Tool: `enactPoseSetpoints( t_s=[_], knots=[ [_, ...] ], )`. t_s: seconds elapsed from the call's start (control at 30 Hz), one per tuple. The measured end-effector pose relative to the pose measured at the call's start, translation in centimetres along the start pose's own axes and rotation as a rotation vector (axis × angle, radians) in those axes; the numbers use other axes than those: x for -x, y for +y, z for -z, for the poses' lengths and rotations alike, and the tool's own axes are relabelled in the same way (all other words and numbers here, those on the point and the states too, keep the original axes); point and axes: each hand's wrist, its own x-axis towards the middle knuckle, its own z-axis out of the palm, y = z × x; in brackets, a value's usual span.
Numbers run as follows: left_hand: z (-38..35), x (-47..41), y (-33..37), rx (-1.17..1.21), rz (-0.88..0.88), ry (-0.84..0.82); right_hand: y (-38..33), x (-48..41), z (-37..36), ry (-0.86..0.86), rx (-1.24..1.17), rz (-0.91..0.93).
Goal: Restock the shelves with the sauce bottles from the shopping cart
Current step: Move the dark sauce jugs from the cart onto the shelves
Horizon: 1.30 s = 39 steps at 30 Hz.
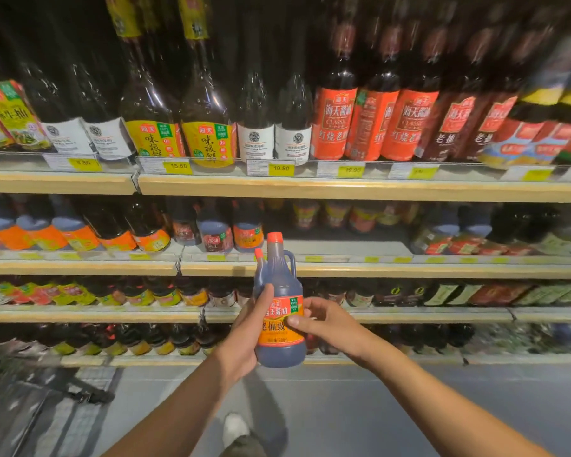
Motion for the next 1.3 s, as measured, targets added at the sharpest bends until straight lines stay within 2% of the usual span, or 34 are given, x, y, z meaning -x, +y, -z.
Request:
enactPoseSetpoints(
  t_s=[0.23,0.47,0.63,0.77,0.87,1.0,1.17,1.3],
  knots=[
    [-2.3,-1.5,-0.6,-0.042,-0.023,0.065,0.4,0.1,0.7,0.072,-0.047,0.035],
    [-1.4,-5.1,1.5,-0.025,0.006,0.001,-1.1,-4.4,2.7,0.083,0.018,-0.019],
    [0.9,-7.8,3.6,-0.18,0.024,0.004,-2.2,-8.7,4.2,0.082,-0.002,-0.062],
    [1.9,-10.0,5.0,-0.31,-0.029,0.138,-2.9,-12.9,5.5,0.134,-0.064,-0.049],
    [2.4,-12.1,6.3,-0.38,-0.09,0.2,-4.0,-15.6,6.7,0.21,-0.018,-0.02],
    [3.2,-15.0,7.8,-0.437,-0.111,0.202,-5.3,-18.9,8.2,0.262,0.042,-0.008],
    [3.6,-17.8,8.5,-0.506,-0.125,0.17,-5.7,-21.5,9.3,0.366,0.16,-0.116],
    [4.2,-19.6,7.8,-0.563,-0.09,0.146,-4.8,-23.0,9.6,0.361,0.17,-0.138]
  ],
)
